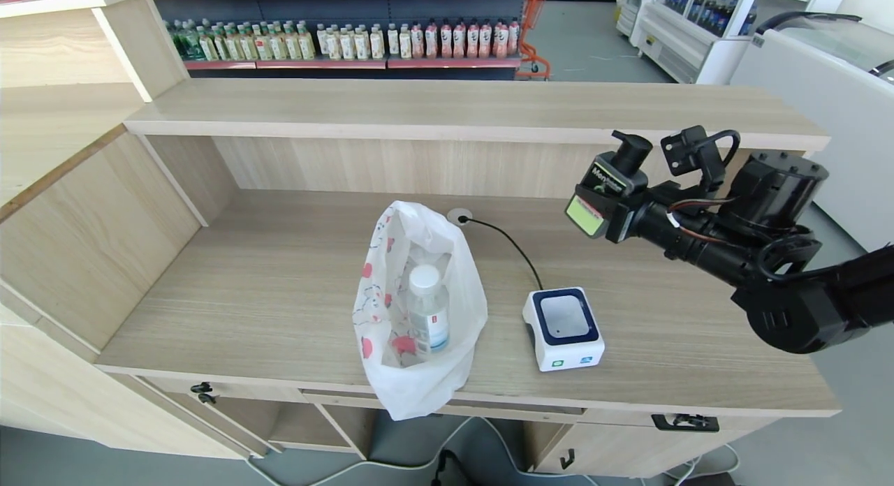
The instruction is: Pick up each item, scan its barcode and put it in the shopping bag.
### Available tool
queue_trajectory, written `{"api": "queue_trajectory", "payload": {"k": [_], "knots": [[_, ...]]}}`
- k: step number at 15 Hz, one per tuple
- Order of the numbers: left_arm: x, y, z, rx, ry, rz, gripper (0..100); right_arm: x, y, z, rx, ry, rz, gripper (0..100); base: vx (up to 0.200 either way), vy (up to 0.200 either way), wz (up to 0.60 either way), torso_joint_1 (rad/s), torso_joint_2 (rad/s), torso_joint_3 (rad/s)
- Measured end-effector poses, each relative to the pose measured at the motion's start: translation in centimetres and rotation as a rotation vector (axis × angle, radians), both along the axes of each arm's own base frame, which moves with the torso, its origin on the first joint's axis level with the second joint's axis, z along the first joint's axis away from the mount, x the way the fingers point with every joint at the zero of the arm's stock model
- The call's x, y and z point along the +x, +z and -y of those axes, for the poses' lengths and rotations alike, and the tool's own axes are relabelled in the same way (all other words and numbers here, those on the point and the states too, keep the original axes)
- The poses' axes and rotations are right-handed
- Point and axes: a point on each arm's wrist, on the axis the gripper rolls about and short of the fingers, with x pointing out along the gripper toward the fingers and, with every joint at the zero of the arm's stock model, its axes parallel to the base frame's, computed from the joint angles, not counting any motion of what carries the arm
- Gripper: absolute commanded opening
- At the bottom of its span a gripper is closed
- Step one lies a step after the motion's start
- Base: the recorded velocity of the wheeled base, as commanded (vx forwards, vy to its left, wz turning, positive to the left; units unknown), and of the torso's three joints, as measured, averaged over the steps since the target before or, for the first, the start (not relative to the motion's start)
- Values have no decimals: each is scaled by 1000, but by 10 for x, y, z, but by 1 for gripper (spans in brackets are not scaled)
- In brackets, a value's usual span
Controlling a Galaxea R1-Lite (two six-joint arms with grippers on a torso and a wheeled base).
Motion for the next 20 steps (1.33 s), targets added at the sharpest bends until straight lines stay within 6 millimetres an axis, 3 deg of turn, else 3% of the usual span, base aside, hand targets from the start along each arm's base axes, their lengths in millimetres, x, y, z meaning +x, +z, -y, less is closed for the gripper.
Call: {"api": "queue_trajectory", "payload": {"k": [4, 8, 15, 20], "knots": [[0, 0, 0, -2, 0, 0, 100, 4, -1, -2, -1, 4, 1, 0, 0, 200, 0, 4, 2, -4], [0, 0, 0, -5, 0, 0, 100, 20, -3, -16, 2, 32, 18, 0, 0, 0, 0, 0, 0, 0], [0, 0, 0, -5, 1, 0, 100, 39, -41, -34, -27, 76, 17, 0, 0, 0, 0, 0, 0, 0], [0, 0, 0, -5, 0, 0, 100, 41, -64, -50, -39, 163, -12, 0, 0, 0, 0, 0, 0, 0]]}}
